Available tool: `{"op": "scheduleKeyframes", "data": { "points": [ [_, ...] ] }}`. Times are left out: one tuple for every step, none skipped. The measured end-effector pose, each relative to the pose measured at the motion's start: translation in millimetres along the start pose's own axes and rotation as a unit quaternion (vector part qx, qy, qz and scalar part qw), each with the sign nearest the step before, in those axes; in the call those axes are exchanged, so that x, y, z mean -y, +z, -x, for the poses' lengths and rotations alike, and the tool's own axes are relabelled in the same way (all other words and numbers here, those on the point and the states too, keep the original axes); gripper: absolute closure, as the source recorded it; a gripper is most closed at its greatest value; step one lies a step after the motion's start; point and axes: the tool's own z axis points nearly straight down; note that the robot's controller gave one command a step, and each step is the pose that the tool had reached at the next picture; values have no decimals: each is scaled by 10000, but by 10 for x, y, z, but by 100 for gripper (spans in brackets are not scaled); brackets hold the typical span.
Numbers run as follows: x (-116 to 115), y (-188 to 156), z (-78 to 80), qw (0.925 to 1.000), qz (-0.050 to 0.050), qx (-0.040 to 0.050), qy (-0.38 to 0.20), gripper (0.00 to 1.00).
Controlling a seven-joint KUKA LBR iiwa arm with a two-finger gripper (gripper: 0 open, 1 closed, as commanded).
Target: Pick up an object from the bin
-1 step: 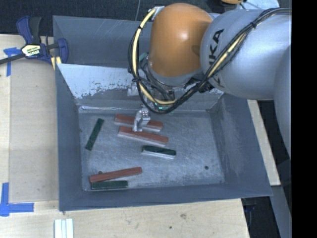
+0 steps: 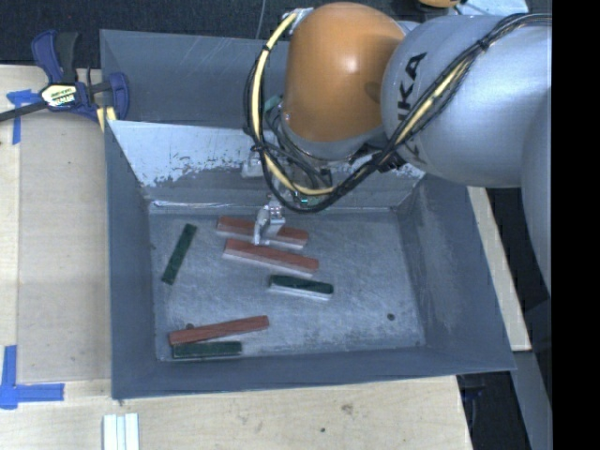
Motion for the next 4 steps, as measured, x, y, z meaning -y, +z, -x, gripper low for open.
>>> {"op": "scheduleKeyframes", "data": {
  "points": [
    [31, 489, -13, 9999, 6, 32, 117, 0],
    [254, 1371, -68, 9995, 33, 133, 302, 100],
    [254, 1371, -68, 9994, 34, 132, 303, 100],
    [216, 0, -141, 9995, -1, 5, 308, 100]
  ]
}}
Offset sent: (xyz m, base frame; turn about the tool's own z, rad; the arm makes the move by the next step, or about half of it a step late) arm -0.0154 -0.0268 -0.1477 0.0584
